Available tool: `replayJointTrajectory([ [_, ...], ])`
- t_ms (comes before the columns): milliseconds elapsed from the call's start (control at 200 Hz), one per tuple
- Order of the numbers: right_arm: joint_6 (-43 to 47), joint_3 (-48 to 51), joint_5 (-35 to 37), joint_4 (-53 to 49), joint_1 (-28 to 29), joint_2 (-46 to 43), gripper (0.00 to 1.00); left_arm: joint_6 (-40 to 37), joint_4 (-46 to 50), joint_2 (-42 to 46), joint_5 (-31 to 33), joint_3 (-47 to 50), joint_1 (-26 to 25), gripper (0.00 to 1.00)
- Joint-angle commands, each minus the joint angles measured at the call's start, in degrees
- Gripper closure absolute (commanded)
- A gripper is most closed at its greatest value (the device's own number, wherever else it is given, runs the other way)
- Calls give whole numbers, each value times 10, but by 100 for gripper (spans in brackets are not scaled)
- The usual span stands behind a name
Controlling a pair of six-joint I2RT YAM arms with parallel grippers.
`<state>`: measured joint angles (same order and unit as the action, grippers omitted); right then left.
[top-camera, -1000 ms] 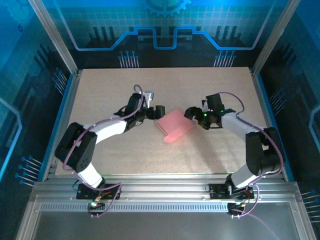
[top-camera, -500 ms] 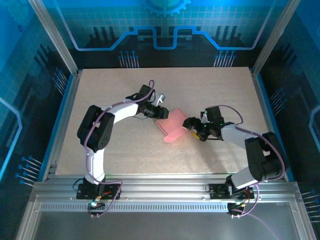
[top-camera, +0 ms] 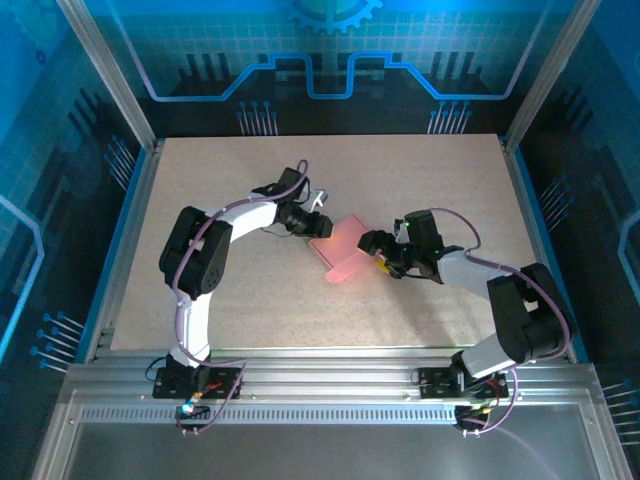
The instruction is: Fold the paper box
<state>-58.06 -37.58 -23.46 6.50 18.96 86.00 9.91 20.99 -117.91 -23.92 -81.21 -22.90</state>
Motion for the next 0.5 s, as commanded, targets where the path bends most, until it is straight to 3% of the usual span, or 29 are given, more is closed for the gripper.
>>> replayJointTrajectory([
  [0,-20,-9,-12,26,13,19,15,-13,32,-20,16,-14,10,60],
  [215,-48,-21,0,63,35,47,14,-3,33,-38,-9,-24,26,73],
  [495,-48,-46,13,67,46,69,11,8,31,-63,-46,-33,53,74],
])
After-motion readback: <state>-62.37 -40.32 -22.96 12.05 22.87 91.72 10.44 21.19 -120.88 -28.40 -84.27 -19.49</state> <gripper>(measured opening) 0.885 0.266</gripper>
